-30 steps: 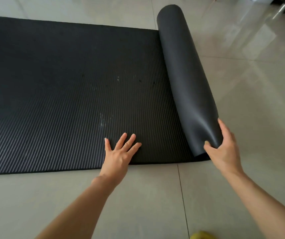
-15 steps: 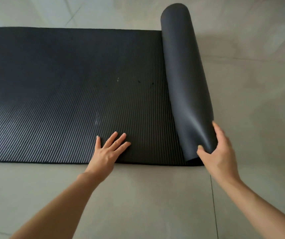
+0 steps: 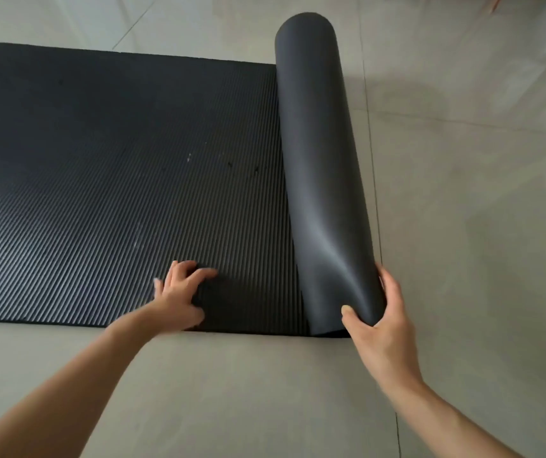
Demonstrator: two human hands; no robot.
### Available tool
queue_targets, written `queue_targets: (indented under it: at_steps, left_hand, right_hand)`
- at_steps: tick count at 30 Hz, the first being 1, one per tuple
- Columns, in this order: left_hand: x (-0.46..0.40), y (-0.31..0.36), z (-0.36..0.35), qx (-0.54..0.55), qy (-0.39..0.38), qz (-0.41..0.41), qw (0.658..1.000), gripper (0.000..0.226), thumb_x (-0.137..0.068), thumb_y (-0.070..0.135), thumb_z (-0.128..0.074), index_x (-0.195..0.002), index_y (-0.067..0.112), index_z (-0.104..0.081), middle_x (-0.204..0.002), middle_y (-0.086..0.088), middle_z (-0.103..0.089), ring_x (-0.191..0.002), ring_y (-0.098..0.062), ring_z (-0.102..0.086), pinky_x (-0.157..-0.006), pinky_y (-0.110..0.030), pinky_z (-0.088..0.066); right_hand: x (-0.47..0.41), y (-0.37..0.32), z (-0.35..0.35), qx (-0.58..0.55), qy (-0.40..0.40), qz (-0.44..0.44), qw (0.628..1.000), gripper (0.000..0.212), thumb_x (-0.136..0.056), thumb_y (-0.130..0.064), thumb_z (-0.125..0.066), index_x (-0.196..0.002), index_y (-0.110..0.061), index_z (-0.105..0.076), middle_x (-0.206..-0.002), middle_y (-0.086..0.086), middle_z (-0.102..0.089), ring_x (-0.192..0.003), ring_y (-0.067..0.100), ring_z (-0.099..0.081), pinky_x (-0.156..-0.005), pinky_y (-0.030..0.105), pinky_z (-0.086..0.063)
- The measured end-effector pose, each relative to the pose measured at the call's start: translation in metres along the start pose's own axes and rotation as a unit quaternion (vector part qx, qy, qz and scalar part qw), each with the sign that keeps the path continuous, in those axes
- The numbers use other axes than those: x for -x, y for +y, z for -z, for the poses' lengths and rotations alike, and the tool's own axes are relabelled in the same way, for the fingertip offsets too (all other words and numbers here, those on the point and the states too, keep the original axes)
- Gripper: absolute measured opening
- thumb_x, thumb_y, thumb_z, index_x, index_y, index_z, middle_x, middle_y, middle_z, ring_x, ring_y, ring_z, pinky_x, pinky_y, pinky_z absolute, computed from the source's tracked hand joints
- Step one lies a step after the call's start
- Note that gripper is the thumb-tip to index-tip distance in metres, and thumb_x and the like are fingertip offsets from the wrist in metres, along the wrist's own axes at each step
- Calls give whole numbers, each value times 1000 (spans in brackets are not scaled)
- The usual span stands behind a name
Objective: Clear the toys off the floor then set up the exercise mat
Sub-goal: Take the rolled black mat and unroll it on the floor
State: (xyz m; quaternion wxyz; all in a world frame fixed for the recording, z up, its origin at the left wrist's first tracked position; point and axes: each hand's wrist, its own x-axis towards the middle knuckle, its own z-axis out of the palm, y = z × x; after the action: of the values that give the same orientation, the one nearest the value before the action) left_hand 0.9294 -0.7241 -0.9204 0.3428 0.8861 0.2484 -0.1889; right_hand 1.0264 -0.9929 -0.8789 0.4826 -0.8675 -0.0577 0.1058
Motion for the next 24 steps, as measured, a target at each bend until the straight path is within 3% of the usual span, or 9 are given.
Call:
queue_targets:
  at_steps: [1,3,7,10,13,16,18,20,24]
  left_hand:
    - [-3,18,6,138,-11,-5,990,65,-82,-5,-51,-138,24,-33,-147,-7,-24,-134,-28,-28,-108,-45,-30]
    - [-16,58,7,313,-5,-24,949,56,-89,-1,-46,-140,21,-34,-143,-7,-39,-126,-20,-40,-100,-31,-33]
    - [-44,137,-22,436,-18,-20,900,50,-95,27,-46,-142,19,-31,-143,-5,-39,-129,-21,-39,-110,-35,-29]
    - [-54,174,-42,489,6,20,872,48,-88,39,-56,-126,21,-32,-127,-9,-47,-100,-19,-50,-86,-37,-43]
    - [-55,191,-56,504,6,15,864,46,-85,32,-64,-116,25,-31,-111,-5,-51,-87,-16,-55,-68,-30,-47]
    - [-50,208,-65,505,-4,-45,862,45,-84,17,-65,-114,26,-33,-105,-3,-52,-81,-15,-60,-54,-20,-53]
    - [-51,221,-71,457,1,-90,885,48,-80,16,-69,-111,32,-37,-120,-7,-46,-93,-19,-58,-66,-23,-55]
    - [-49,238,-76,371,-2,-131,919,50,-80,16,-68,-116,36,-40,-133,-5,-34,-103,-18,-52,-79,-25,-52]
    - [-45,270,-92,225,-37,-220,949,62,-86,5,-59,-137,30,-34,-153,-3,-12,-138,-24,-25,-102,-18,-30]
  right_hand:
    - [-1,2,4,-26,7,-16,1000,68,-76,-6,-69,-131,-37,-41,-121,-15,-56,-97,-6,-57,-87,10,-45]
    - [-1,9,14,-93,26,-58,994,64,-76,-1,-67,-121,-41,-45,-114,-14,-60,-84,-7,-61,-79,21,-54]
    - [4,20,28,-236,24,-140,961,57,-78,5,-65,-116,-34,-51,-113,0,-60,-90,16,-65,-60,32,-58]
    - [14,33,40,-289,1,-207,935,49,-80,4,-64,-117,-26,-52,-112,4,-58,-97,26,-62,-60,33,-57]
    - [21,52,50,-341,-25,-281,897,38,-82,3,-61,-109,-23,-53,-109,10,-58,-99,33,-60,-63,37,-58]
    - [19,66,62,-280,-56,-301,910,34,-85,-5,-62,-116,-16,-51,-111,12,-60,-97,29,-63,-68,32,-56]
    - [15,71,68,-194,-39,-274,941,30,-88,-6,-56,-117,-13,-51,-108,5,-60,-93,15,-61,-68,20,-51]
    - [12,72,76,-106,2,-210,972,42,-89,-2,-48,-129,-17,-45,-116,-2,-55,-104,9,-54,-84,21,-45]
    - [-4,60,95,17,109,13,994,46,-86,-20,-46,-132,-23,-42,-128,-7,-46,-115,-5,-42,-101,20,-36]
